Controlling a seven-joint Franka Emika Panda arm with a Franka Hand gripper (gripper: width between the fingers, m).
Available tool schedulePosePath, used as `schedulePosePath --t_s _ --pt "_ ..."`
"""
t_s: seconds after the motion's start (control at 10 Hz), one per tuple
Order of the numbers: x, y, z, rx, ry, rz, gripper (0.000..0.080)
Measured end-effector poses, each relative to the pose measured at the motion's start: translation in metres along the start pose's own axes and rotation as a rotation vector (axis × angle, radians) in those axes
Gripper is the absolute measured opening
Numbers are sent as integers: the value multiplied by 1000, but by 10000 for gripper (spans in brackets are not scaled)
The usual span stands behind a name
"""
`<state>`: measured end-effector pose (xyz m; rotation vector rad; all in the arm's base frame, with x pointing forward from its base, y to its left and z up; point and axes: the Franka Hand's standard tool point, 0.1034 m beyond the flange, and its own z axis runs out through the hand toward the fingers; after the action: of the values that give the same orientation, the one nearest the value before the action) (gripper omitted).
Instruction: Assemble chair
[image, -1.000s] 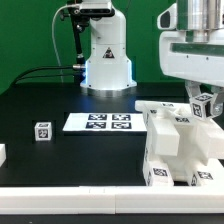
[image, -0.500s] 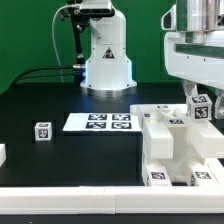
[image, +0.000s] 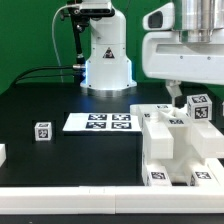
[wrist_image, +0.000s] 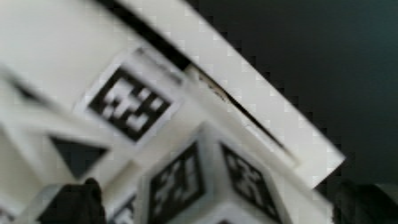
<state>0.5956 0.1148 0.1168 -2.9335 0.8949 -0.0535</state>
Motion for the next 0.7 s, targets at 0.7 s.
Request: schedulePosePath --t_s 0.7 --pt "-1 0 2 -20 9 -258 439"
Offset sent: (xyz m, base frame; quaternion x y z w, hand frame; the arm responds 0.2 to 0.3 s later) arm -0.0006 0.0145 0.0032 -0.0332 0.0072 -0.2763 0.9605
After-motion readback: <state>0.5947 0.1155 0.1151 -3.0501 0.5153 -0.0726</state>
